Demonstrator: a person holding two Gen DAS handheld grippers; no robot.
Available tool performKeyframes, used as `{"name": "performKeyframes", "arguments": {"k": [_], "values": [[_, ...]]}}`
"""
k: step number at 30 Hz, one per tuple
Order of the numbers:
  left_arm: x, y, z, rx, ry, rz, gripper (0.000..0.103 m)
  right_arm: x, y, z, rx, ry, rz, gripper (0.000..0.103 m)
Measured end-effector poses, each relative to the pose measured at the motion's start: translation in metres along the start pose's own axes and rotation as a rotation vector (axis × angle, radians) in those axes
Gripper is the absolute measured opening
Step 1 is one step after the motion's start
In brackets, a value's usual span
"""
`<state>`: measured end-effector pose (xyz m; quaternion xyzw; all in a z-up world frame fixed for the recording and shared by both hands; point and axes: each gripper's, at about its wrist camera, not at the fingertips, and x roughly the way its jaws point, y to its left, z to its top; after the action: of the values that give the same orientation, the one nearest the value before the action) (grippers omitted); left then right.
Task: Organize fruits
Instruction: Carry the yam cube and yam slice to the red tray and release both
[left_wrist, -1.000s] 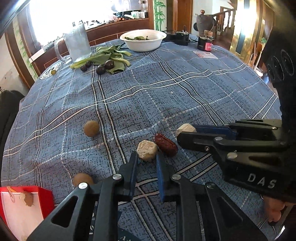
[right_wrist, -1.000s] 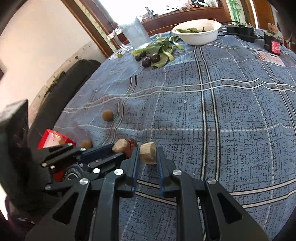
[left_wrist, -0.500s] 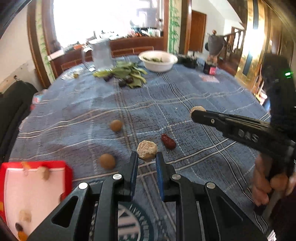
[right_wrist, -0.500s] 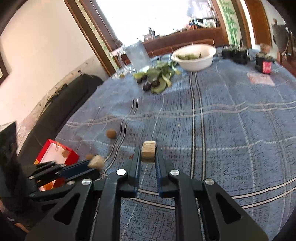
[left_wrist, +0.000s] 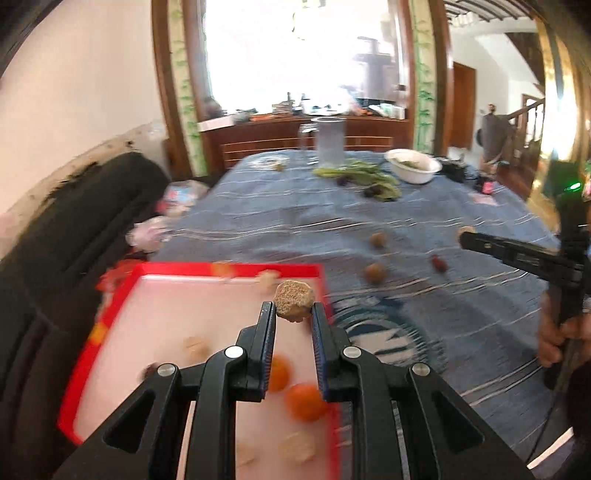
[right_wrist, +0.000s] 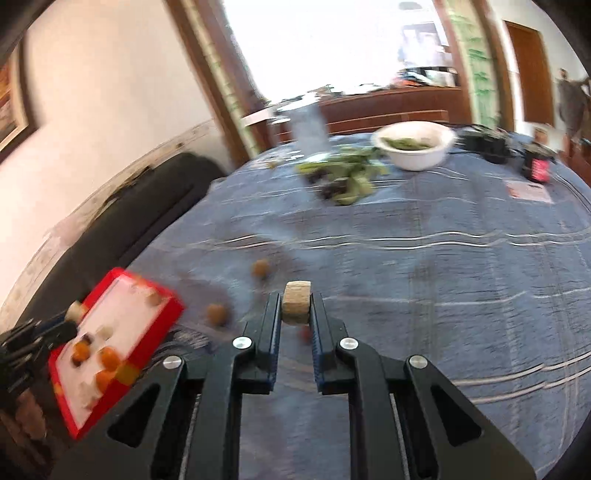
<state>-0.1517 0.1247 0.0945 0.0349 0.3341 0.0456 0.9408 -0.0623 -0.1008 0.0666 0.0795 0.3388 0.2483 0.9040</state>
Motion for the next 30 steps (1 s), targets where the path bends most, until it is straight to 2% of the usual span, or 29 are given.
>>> {"name": "performKeyframes", "arguments": {"k": [6, 10, 12, 18, 30], "values": [[0.002, 0.043, -0.024, -0.084, 0.039, 0.064, 0.018, 0.001, 0.108, -0.024, -0.182, 0.067, 0.190, 0.017], [-0.002, 0.068, -0.035, -0.126, 0.042, 0.111, 0.018, 0.007, 0.169, -0.044, -0.279, 0.099, 0.289, 0.017], [-0.004, 0.076, -0.040, -0.132, 0.042, 0.129, 0.018, 0.012, 0.190, -0.052, -0.314, 0.117, 0.309, 0.017], [-0.004, 0.092, -0.055, -0.152, 0.056, 0.145, 0.018, 0.028, 0.218, -0.071, -0.345, 0.182, 0.353, 0.017], [0.006, 0.102, -0.062, -0.166, 0.087, 0.165, 0.018, 0.064, 0.241, -0.090, -0.374, 0.290, 0.345, 0.017]]}}
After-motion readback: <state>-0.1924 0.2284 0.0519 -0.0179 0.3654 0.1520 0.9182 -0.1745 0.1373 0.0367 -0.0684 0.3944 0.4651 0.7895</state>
